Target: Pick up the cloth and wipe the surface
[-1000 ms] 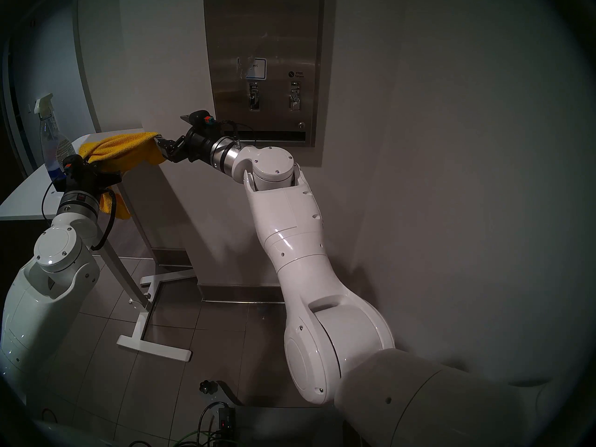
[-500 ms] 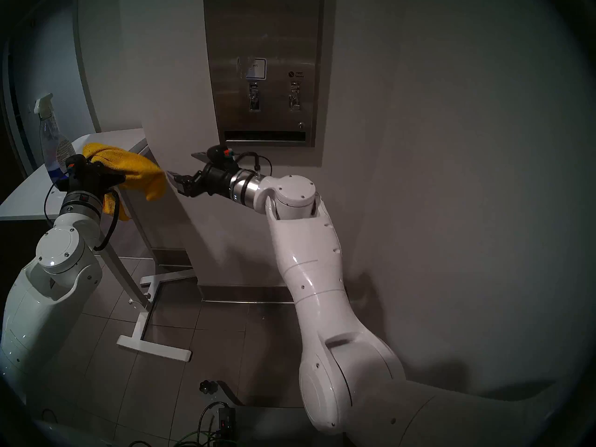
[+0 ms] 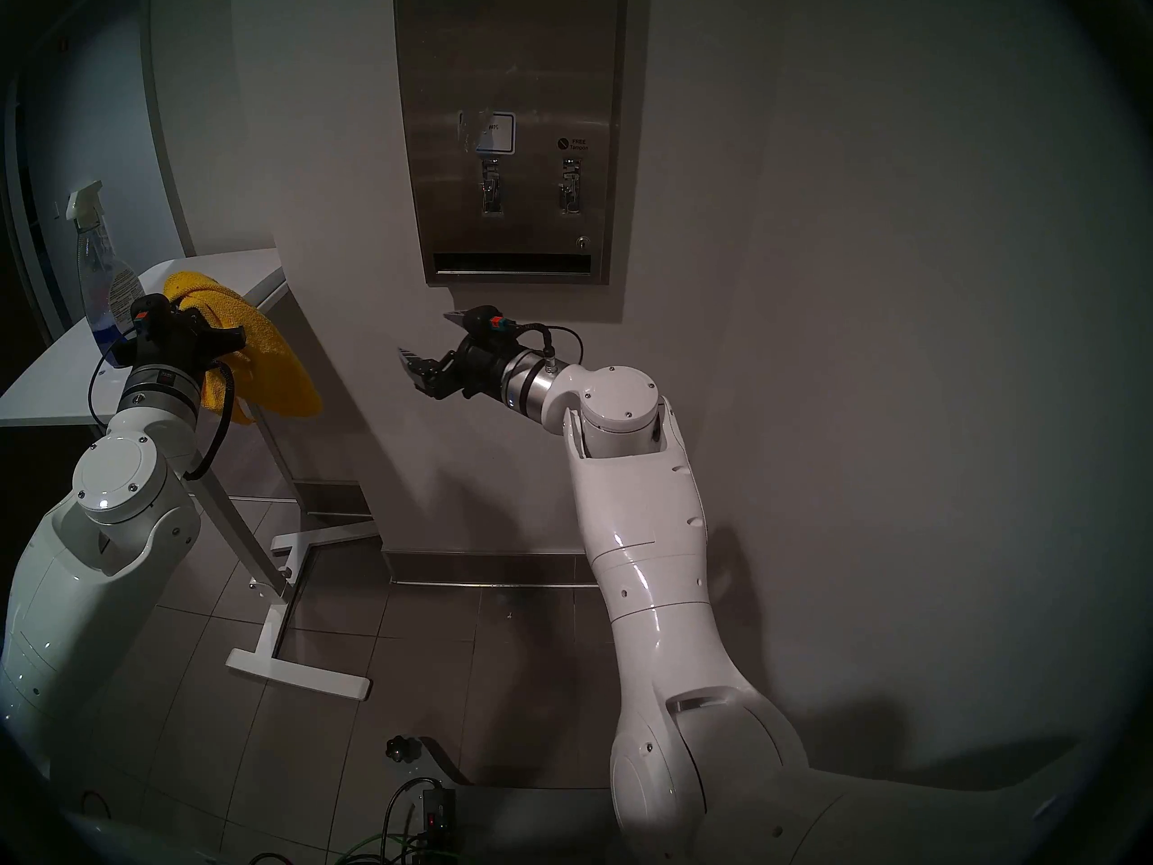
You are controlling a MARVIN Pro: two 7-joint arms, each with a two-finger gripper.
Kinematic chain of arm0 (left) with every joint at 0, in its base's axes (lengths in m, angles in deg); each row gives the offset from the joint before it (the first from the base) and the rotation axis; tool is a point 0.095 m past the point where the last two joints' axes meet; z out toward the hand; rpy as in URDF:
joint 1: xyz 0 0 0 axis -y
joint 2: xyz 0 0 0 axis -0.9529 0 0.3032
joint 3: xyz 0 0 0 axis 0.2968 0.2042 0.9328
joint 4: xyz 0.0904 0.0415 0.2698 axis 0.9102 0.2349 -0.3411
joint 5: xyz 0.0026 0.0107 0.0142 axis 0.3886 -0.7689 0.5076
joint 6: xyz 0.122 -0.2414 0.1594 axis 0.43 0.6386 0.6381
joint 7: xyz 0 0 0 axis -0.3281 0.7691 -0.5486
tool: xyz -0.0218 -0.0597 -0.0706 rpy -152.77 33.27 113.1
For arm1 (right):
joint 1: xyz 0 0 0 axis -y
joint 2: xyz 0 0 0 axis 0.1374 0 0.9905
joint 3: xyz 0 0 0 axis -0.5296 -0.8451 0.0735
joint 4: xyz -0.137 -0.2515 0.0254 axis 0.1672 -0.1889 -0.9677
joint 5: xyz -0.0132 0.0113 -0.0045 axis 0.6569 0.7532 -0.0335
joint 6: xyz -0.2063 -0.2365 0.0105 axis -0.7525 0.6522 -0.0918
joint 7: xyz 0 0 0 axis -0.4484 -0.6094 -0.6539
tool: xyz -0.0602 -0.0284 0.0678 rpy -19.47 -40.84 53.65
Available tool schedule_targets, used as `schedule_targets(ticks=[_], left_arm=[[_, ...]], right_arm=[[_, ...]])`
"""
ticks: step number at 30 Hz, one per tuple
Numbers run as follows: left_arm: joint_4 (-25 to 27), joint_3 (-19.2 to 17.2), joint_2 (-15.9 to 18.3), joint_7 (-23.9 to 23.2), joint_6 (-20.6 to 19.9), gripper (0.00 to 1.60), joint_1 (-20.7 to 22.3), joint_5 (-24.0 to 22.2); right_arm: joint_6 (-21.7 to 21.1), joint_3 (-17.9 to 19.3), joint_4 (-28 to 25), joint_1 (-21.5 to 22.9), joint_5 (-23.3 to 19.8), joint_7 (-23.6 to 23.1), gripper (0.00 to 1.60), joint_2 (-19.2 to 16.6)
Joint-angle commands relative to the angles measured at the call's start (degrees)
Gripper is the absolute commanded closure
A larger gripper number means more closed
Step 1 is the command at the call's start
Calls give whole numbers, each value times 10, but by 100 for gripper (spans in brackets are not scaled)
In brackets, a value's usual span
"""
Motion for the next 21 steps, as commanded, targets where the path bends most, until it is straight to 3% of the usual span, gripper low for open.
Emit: schedule_targets(ticks=[1,9,18,21], left_arm=[[3,-23,8,9,4,160,21,7],[2,-32,11,17,5,160,19,6],[-3,-44,15,24,5,160,17,4],[-5,-46,15,25,6,160,19,3]], right_arm=[[47,-17,-2,19,38,66,0,14],[64,-16,13,18,87,152,0,16],[75,15,10,8,135,223,0,13],[77,15,16,10,142,268,0,12]])
